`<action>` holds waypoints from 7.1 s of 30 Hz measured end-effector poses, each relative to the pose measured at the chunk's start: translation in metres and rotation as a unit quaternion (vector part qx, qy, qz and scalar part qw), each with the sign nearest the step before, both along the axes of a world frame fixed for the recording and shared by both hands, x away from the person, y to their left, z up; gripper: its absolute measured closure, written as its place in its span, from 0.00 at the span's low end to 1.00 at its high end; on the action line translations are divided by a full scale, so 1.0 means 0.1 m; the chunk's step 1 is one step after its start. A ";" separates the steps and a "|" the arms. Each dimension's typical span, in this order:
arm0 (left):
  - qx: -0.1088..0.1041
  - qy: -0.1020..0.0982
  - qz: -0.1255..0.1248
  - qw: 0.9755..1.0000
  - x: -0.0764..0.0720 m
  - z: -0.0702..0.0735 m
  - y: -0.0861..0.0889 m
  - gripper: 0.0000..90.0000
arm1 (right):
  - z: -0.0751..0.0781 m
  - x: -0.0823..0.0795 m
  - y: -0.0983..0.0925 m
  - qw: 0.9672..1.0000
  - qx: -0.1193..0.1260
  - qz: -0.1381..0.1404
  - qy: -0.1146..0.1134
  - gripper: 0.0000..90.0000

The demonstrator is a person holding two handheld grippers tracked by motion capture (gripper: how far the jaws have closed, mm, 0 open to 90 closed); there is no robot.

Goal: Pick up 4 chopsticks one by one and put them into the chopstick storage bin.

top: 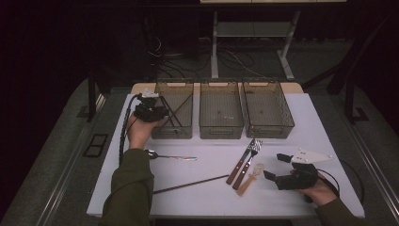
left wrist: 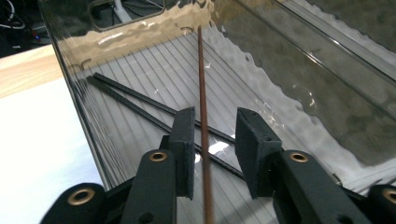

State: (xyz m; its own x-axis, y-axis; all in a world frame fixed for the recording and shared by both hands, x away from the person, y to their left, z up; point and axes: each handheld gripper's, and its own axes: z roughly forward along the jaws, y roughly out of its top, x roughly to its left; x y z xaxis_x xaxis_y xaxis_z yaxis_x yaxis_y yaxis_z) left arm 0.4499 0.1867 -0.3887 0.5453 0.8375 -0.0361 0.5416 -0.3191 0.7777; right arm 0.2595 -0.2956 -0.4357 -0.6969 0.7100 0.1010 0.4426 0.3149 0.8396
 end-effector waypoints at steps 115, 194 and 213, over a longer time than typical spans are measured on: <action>0.016 0.077 -0.313 0.946 -1.77 -0.58 -0.54 0.93 | -0.02 0.00 0.00 1.000 -0.008 0.012 -0.006 0.15; -0.051 -0.042 -0.162 0.985 -1.11 0.11 -0.20 0.94 | -0.02 -0.01 0.00 1.000 -0.007 0.015 -0.004 0.15; -0.080 -0.090 -0.054 0.991 -0.30 0.43 -0.02 0.94 | -0.02 -0.01 -0.02 1.000 -0.003 0.013 -0.005 0.15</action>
